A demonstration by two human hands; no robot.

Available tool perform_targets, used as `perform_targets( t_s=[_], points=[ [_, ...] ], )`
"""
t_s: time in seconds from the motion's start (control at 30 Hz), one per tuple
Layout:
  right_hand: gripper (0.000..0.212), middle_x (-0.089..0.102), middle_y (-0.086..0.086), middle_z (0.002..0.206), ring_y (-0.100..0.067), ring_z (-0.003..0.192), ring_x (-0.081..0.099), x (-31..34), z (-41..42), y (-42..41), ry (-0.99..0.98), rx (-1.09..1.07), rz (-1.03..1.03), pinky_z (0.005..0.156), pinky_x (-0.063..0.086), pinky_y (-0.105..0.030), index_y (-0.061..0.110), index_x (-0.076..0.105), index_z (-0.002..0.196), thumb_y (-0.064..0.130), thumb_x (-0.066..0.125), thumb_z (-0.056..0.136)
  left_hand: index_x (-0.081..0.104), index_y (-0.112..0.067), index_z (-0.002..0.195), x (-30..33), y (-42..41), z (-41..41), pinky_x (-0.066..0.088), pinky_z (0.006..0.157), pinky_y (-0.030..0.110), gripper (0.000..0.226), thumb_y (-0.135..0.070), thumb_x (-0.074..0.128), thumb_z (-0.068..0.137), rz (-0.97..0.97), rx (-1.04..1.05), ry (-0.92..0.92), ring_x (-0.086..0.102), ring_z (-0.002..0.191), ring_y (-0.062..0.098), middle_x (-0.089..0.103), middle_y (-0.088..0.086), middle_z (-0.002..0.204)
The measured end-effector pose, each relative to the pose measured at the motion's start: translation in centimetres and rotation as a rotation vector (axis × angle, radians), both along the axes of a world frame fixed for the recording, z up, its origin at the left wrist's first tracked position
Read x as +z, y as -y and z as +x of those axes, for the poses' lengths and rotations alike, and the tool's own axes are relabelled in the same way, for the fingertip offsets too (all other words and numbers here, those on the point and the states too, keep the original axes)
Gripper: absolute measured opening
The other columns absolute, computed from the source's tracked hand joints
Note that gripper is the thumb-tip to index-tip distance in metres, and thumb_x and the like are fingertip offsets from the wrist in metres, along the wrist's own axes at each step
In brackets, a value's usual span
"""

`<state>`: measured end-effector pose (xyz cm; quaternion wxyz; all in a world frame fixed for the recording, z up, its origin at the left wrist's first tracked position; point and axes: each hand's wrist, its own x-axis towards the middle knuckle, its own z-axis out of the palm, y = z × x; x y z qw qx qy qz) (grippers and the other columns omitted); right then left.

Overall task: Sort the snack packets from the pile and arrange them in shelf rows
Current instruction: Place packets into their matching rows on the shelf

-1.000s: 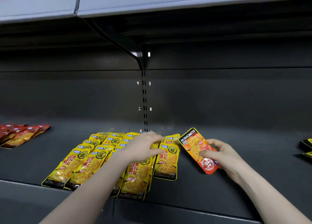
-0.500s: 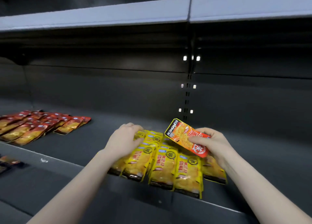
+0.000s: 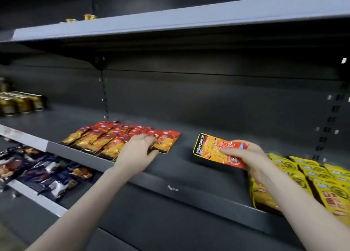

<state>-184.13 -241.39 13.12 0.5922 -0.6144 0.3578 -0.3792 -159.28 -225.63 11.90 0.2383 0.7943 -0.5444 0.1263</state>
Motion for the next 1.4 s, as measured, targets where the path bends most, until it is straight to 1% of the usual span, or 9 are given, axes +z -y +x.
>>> perform_targets(
  t_s=[0.37,0.53,0.6,0.7,0.8,0.93,1.13,1.27,1.4],
  points=[
    [0.025,0.073,-0.01,0.088,-0.022,0.079,0.069,-0.2,9.2,2.4,-0.143,0.121,-0.017,0.077,0.057,-0.031,0.007,0.067,0.091,0.001,0.078,0.069,0.06,-0.019,0.122,-0.9,3.6,8.7,0.037,0.1,0.033,0.033,-0.033,0.057,0.092,-0.065,-0.039,-0.055,0.045,0.121,0.022,0.057,0.002,0.125],
    [0.018,0.071,-0.003,0.077,-0.01,0.064,0.065,0.1,13.4,4.0,-0.196,0.18,-0.026,0.052,0.049,-0.019,0.011,0.065,0.088,0.012,0.077,0.075,0.061,-0.02,0.121,-0.7,5.6,12.3,0.038,0.1,0.031,0.033,-0.033,0.057,0.091,-0.081,-0.073,-0.069,0.046,0.118,0.019,0.059,0.001,0.121],
    [0.017,0.069,0.0,0.072,-0.008,0.059,0.064,-0.1,15.0,4.3,-0.239,0.229,-0.03,0.049,0.047,-0.018,0.011,0.063,0.089,0.013,0.075,0.077,0.061,-0.02,0.121,-0.7,6.1,13.7,0.038,0.098,0.03,0.032,-0.032,0.057,0.091,-0.101,-0.085,-0.068,0.047,0.116,0.018,0.059,0.0,0.121],
    [0.012,0.07,0.005,0.072,-0.007,0.065,0.065,-0.2,16.7,4.2,-0.375,0.361,-0.042,0.056,0.05,-0.021,0.017,0.063,0.088,0.01,0.07,0.082,0.06,-0.021,0.122,-0.9,6.7,15.4,0.037,0.097,0.028,0.033,-0.034,0.057,0.092,-0.109,-0.109,-0.057,0.046,0.117,0.016,0.058,-0.002,0.123],
    [0.025,0.072,0.003,0.087,-0.012,0.083,0.069,0.1,18.0,4.2,-0.46,0.443,-0.057,0.066,0.054,-0.025,0.016,0.063,0.102,0.001,0.065,0.083,0.059,-0.021,0.124,-1.3,7.1,16.7,0.037,0.098,0.026,0.035,-0.034,0.056,0.092,-0.131,-0.142,-0.05,0.046,0.118,0.016,0.057,-0.002,0.125],
    [0.034,0.071,-0.006,0.098,-0.018,0.09,0.069,0.1,19.5,4.0,-0.402,0.274,-0.07,0.069,0.055,-0.027,0.014,0.061,0.105,0.0,0.073,0.076,0.067,-0.016,0.114,-2.4,7.3,18.1,0.043,0.092,0.032,0.027,-0.026,0.064,0.089,-0.215,-0.184,-0.04,0.054,0.108,0.02,0.064,0.0,0.112],
    [0.031,0.071,-0.007,0.091,-0.021,0.08,0.067,-2.9,21.5,3.3,-0.231,-0.061,-0.021,0.076,0.053,-0.038,0.009,0.063,0.1,0.006,0.077,0.073,0.071,-0.01,0.093,-4.2,7.3,18.8,0.053,0.078,0.041,0.02,-0.013,0.077,0.075,-0.328,-0.19,0.019,0.063,0.086,0.028,0.069,0.005,0.091],
    [0.018,0.071,0.001,0.079,-0.007,0.064,0.063,-4.3,22.5,2.5,-0.26,-0.14,-0.075,0.054,0.044,-0.018,0.01,0.065,0.091,0.011,0.076,0.076,0.07,-0.01,0.094,-4.5,7.1,18.5,0.053,0.078,0.04,0.02,-0.012,0.076,0.075,-0.373,-0.198,-0.022,0.062,0.087,0.027,0.068,0.004,0.092],
    [0.018,0.061,0.008,0.057,0.0,0.041,0.046,-5.1,23.1,2.4,-0.335,-0.181,-0.173,0.041,0.034,-0.013,0.006,0.064,0.091,0.013,0.075,0.077,0.07,-0.012,0.093,-4.8,7.1,18.5,0.052,0.075,0.037,0.018,-0.013,0.076,0.075,-0.364,-0.199,-0.038,0.062,0.085,0.024,0.068,0.002,0.09]
  ],
)
